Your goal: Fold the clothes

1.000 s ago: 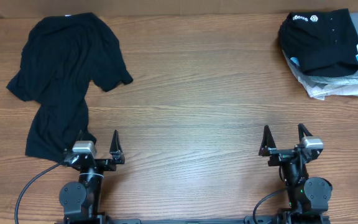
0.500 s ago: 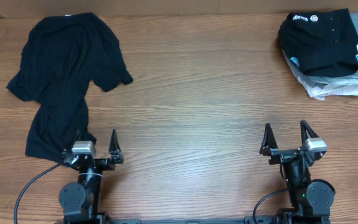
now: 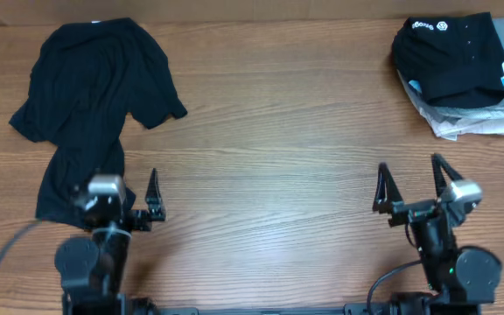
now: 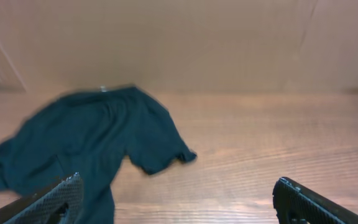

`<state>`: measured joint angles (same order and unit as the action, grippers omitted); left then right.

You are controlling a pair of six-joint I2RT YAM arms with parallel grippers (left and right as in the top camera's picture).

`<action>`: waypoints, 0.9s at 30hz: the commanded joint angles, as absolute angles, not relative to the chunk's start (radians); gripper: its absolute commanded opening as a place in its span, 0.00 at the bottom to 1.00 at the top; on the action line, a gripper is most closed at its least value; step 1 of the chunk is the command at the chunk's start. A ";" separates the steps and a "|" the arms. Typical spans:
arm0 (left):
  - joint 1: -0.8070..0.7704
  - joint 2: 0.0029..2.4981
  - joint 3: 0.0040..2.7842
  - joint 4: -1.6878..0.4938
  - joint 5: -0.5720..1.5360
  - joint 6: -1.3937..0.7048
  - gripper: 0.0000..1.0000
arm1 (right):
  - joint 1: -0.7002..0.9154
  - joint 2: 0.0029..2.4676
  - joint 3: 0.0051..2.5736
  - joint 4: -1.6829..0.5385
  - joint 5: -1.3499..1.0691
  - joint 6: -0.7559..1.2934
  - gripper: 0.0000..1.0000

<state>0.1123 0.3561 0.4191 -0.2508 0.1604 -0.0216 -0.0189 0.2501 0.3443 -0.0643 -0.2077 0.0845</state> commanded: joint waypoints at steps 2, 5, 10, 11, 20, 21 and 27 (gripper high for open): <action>0.118 0.597 0.634 -0.339 0.212 0.001 1.00 | -0.014 0.469 0.552 -0.142 -0.274 0.075 1.00; 0.118 0.746 0.782 -0.428 0.212 0.001 1.00 | -0.014 0.624 0.696 -0.236 -0.275 0.075 1.00; 0.118 0.968 1.042 -0.624 0.216 0.002 1.00 | -0.014 0.883 0.950 -0.424 -0.276 0.074 1.00; 0.118 1.017 1.102 -0.680 0.215 0.006 1.00 | -0.014 0.939 1.005 -0.467 -0.279 0.071 1.00; 0.118 1.319 1.379 -0.985 0.219 0.030 1.00 | 0.003 1.428 1.455 -0.794 -0.399 -0.058 1.00; 0.118 1.334 1.379 -0.988 0.234 0.030 1.00 | 0.010 1.463 1.480 -0.814 -0.399 -0.061 1.00; 0.134 1.397 1.379 -1.048 0.253 -0.039 1.00 | 0.106 1.656 1.566 -0.875 -0.398 -0.172 1.00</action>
<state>0.1143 1.3758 1.3529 -1.0283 0.2253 0.0029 0.0582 1.6043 1.5269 -0.8753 -0.3843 -0.0986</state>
